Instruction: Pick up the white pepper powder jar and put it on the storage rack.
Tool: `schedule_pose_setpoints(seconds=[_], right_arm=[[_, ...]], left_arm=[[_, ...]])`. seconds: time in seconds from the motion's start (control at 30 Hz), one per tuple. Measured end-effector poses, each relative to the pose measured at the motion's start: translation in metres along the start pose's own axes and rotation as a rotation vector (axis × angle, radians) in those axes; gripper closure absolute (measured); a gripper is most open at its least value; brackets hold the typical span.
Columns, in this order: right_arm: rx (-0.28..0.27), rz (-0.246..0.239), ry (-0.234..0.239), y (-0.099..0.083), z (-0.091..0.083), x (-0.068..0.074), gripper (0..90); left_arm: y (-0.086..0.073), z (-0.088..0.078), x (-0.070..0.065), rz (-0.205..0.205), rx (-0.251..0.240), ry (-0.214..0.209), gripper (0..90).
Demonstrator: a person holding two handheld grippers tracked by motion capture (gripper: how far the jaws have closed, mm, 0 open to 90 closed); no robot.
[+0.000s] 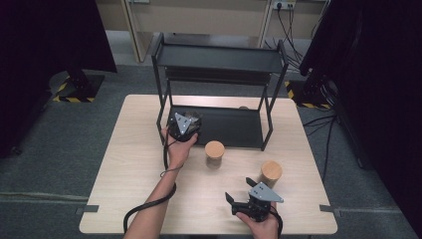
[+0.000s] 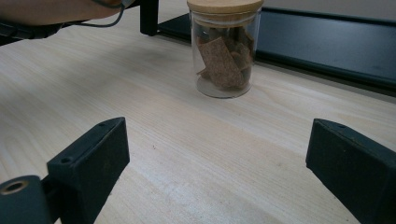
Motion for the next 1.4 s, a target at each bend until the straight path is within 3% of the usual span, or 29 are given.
schedule_pose_setpoints(seconds=[0.23, 0.77, 1.4], right_arm=[[0.004, -0.002, -0.001, 0.000, 0.000, 0.000, 6.5], [0.008, -0.004, -0.002, 0.000, 0.001, 0.001, 6.4], [0.010, -0.010, -0.002, -0.001, 0.001, 0.001, 6.4]], left_arm=[[0.001, -0.002, 0.004, 0.005, -0.001, 0.009, 31.9], [0.006, -0.013, 0.005, -0.037, -0.017, -0.005, 22.3], [0.016, -0.028, -0.001, -0.012, -0.053, -0.004, 13.8]])
Point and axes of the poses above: each handheld gripper's, and its own axes: z roughly forward along the jaws, y roughly out of its top, x roughly to its left, the point moved 8 cm from there along z, roughly forward along the jaws, and after that the axes turned 14 degrees about z, right-handed, at the moved point
